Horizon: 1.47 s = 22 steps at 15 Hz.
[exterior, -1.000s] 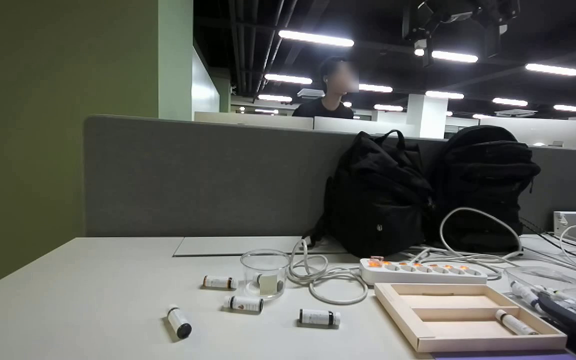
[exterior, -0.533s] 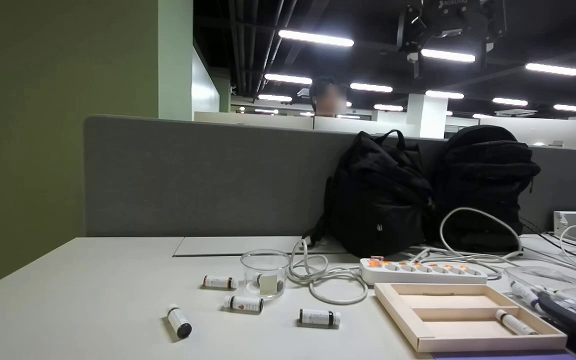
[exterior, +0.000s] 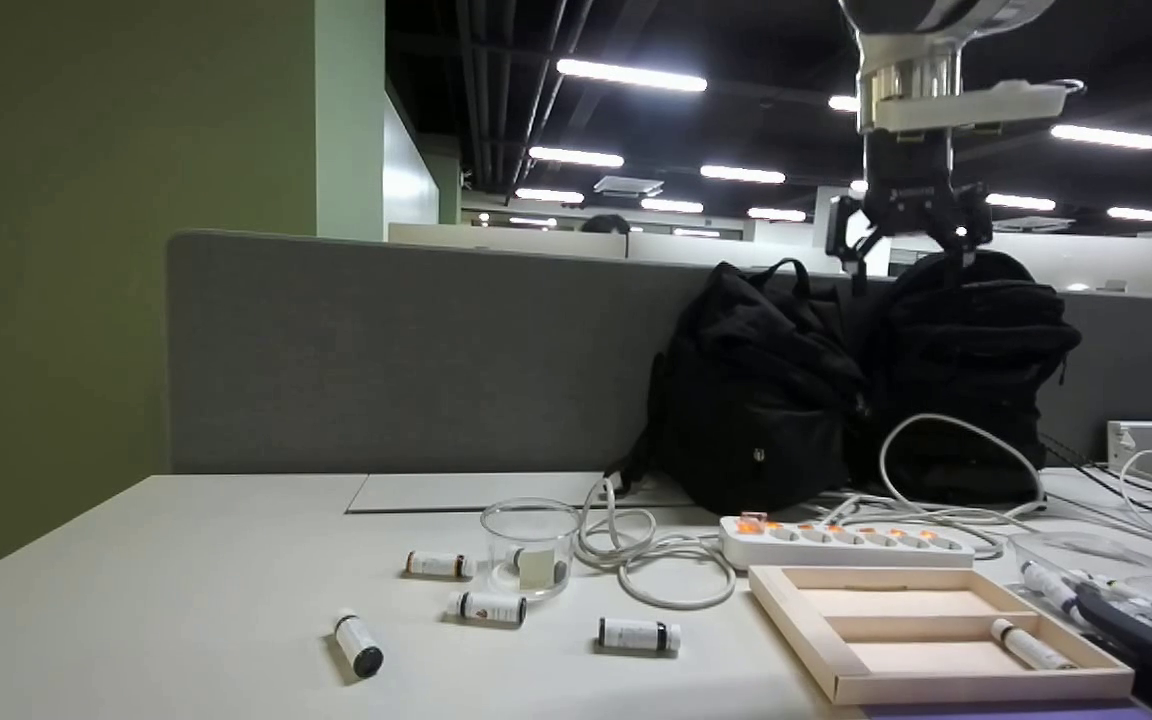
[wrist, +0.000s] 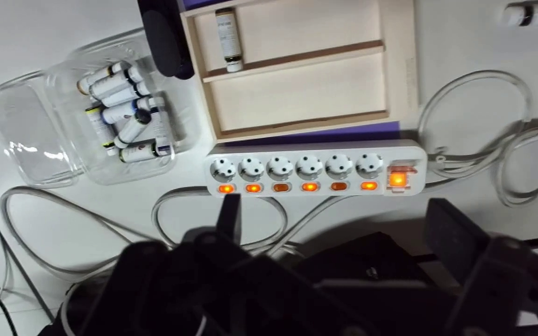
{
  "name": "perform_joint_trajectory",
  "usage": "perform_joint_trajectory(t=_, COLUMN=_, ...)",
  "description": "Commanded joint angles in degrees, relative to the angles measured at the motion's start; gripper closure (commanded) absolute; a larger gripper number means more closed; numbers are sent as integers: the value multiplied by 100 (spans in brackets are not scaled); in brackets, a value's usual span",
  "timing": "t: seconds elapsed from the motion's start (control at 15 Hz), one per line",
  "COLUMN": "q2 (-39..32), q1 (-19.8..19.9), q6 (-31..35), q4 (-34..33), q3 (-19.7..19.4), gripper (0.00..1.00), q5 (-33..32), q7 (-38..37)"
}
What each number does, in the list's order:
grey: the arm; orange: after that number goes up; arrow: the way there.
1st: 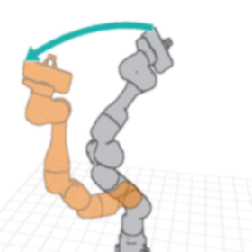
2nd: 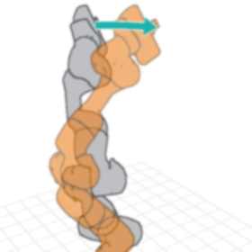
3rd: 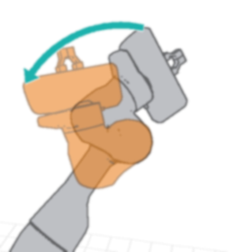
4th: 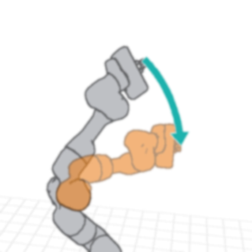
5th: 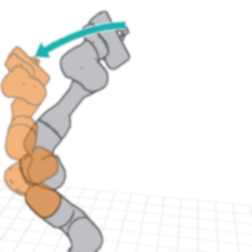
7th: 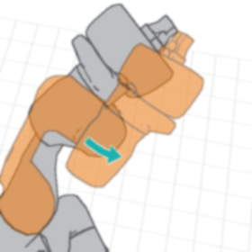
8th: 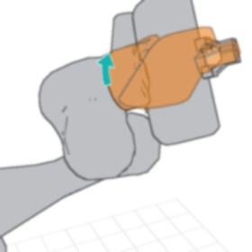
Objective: Turn off the middle switch of the extension cord
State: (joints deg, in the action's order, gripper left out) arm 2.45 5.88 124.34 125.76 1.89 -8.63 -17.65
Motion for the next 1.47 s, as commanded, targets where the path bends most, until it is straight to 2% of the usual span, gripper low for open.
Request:
perform_joint_trajectory(t=0.0, q2=-1001, q1=58, q6=-784, q4=-1082, q3=-405, gripper=0, q5=90, q7=43)
perform_joint_trajectory(t=0.07, q2=-1086, q1=11, q6=-1255, q4=-1256, q3=-454, gripper=0, q5=151, q7=-74)
perform_joint_trajectory(t=0.13, q2=-772, q1=-38, q6=-543, q4=-656, q3=-479, gripper=0, q5=32, q7=38)
perform_joint_trajectory(t=0.27, q2=-1046, q1=-32, q6=-951, q4=-1005, q3=-560, gripper=0, q5=100, q7=42)
perform_joint_trajectory(t=0.6, q2=-1095, q1=-79, q6=-1078, q4=-1133, q3=-550, gripper=0, q5=109, q7=37)
perform_joint_trajectory(t=0.67, q2=-1118, q1=-64, q6=-899, q4=-1170, q3=-584, gripper=0, q5=69, q7=-11)
perform_joint_trajectory(t=0.87, q2=-1399, q1=44, q6=-378, q4=-1555, q3=-687, gripper=0, q5=169, q7=442)
perform_joint_trajectory(t=0.93, q2=-1516, q1=80, q6=-254, q4=-1713, q3=-736, gripper=25, q5=221, q7=534)
perform_joint_trajectory(t=1.0, q2=-1693, q1=137, q6=-243, q4=-1972, q3=-781, gripper=26, q5=316, q7=733)
perform_joint_trajectory(t=1.2, q2=-2311, q1=307, q6=-469, q4=-2792, q3=-859, gripper=49, q5=706, q7=1178)
perform_joint_trajectory(t=1.4, q2=-3039, q1=488, q6=-870, q4=-3644, q3=-759, gripper=69, q5=1238, q7=1658)
